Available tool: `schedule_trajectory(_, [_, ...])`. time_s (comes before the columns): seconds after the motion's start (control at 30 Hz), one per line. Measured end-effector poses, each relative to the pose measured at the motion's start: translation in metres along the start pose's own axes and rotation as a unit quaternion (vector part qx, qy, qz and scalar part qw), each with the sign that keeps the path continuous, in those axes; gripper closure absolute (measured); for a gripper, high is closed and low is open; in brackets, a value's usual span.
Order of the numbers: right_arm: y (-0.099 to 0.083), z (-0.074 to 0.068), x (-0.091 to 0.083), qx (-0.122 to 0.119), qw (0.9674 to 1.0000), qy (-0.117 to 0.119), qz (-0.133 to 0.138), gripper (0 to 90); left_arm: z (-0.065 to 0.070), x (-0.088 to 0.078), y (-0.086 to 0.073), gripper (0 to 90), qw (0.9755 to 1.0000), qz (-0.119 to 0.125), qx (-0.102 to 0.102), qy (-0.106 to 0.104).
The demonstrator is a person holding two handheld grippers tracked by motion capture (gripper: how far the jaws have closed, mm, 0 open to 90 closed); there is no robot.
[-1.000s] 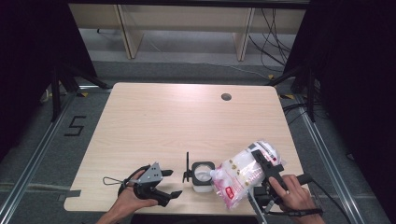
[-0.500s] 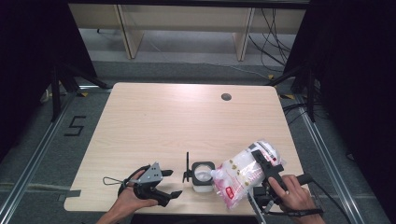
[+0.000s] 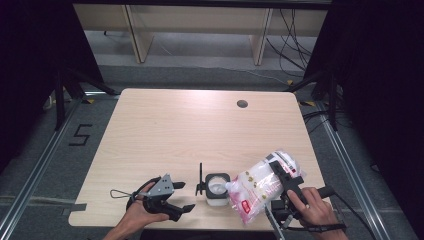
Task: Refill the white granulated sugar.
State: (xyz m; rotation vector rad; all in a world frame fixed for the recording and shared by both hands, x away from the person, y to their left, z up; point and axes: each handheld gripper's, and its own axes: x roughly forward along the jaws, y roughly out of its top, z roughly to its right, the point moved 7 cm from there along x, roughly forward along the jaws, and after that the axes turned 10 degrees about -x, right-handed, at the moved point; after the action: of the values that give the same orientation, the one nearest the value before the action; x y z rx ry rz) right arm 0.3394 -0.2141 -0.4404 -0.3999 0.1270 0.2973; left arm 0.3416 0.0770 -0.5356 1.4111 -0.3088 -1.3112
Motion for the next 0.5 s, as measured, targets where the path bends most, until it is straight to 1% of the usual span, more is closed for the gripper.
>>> schedule_trajectory(0.07, [0.0000, 0.0002, 0.0003, 0.000, 1.0000, -0.002, 0.002, 43.0, 0.0011, 0.0006, 0.0005, 20.0, 1.0000, 0.004, -0.002, -0.004])
schedule_trajectory(0.13, [-0.0001, 0.0003, 0.0002, 0.000, 1.0000, -0.001, 0.002, 43.0, 0.0011, 0.0007, 0.0004, 20.1, 1.0000, 0.004, -0.002, -0.003])
schedule_trajectory(0.2, [0.0003, -0.0003, 0.0002, 0.005, 1.0000, -0.001, 0.001, 43.1, 0.0002, 0.0003, 0.0002, 20.0, 1.0000, 0.001, 0.000, -0.001])
schedule_trajectory(0.27, [0.0003, 0.0002, 0.0000, 0.003, 1.0000, -0.001, 0.000, 43.1, -0.0002, 0.0001, 0.0001, 20.0, 1.0000, -0.001, 0.002, 0.000])
schedule_trajectory(0.3, [0.0008, 0.0003, 0.0011, 0.010, 0.9999, -0.011, 0.008, 43.1, 0.0010, 0.0007, 0.0004, 20.1, 1.0000, 0.004, -0.003, -0.003])
schedule_trajectory(0.33, [0.0008, 0.0003, 0.0011, 0.010, 0.9999, -0.011, 0.008, 43.1, 0.0010, 0.0007, 0.0004, 20.1, 1.0000, 0.004, -0.003, -0.003])
schedule_trajectory(0.37, [0.0006, 0.0014, 0.0013, 0.005, 0.9998, -0.015, 0.010, 43.1, -0.0003, 0.0001, -0.0001, 20.0, 1.0000, 0.000, 0.002, 0.003])
schedule_trajectory(0.47, [0.0002, 0.0017, 0.0013, 0.006, 0.9998, -0.015, 0.011, 43.1, -0.0002, 0.0004, 0.0000, 20.1, 1.0000, 0.001, 0.002, 0.002])
schedule_trajectory(0.5, [-0.0008, 0.0023, 0.0014, 0.002, 0.9998, -0.015, 0.010, 43.1, -0.0004, 0.0001, 0.0000, 20.0, 1.0000, 0.000, 0.003, 0.003])
